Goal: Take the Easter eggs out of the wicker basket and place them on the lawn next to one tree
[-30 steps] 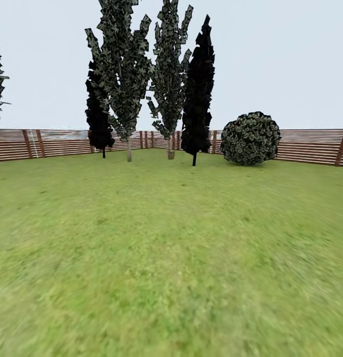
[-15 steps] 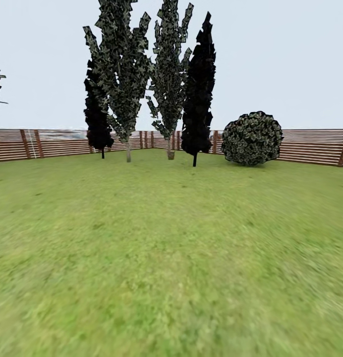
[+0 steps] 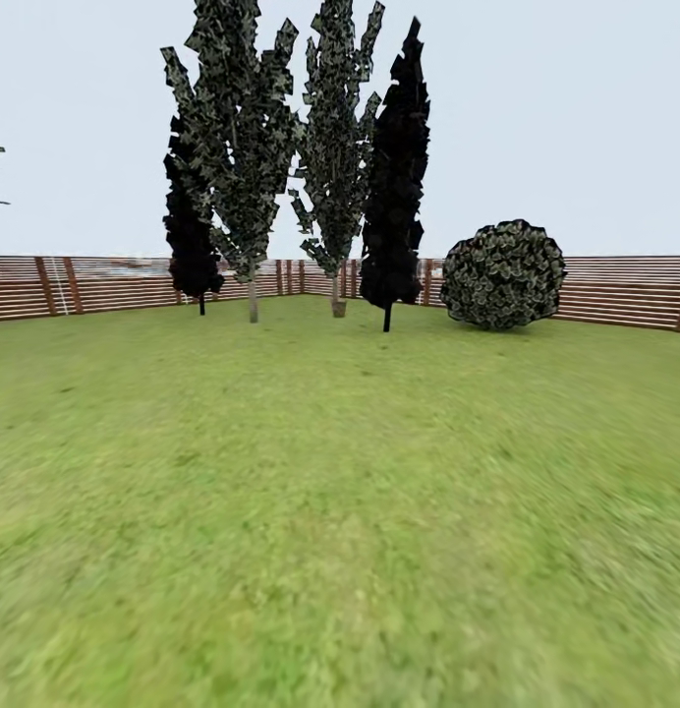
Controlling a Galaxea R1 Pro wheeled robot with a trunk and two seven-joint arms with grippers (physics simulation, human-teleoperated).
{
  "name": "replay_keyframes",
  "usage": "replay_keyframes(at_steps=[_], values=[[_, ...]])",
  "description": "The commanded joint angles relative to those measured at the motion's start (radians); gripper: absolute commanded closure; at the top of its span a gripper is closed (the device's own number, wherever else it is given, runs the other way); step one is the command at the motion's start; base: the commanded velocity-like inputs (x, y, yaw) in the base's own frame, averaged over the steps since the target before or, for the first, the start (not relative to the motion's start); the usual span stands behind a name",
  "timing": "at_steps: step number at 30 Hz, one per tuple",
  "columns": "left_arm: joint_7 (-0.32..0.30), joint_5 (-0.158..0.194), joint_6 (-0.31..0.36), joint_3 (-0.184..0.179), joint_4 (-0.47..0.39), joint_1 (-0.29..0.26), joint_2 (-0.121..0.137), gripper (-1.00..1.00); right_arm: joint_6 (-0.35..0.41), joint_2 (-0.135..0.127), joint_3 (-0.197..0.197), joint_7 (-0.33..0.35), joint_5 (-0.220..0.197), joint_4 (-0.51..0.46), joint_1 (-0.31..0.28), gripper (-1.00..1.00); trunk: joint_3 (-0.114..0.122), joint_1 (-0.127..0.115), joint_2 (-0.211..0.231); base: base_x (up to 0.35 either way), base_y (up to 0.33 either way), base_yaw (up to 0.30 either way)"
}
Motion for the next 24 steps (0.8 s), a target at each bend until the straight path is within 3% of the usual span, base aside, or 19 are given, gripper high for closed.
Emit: replay_keyframes(at_steps=[1, 24], values=[[-0.004, 0.004, -0.001, 0.001, -0.001, 0.0, 0.0, -1.0, -0.003, 0.0, -0.001, 0.001, 0.0, 0.001, -0.001, -1.0, -0.001, 0.001, 0.0, 0.334, 0.0, 0.0], [-0.002, 0.003, -0.001, 0.0, -0.001, 0.001, 0.001, -1.0, -0.003, 0.0, -0.001, 0.001, 0.0, 0.001, -0.001, -1.0, -0.001, 0.001, 0.0, 0.334, 0.0, 0.0]])
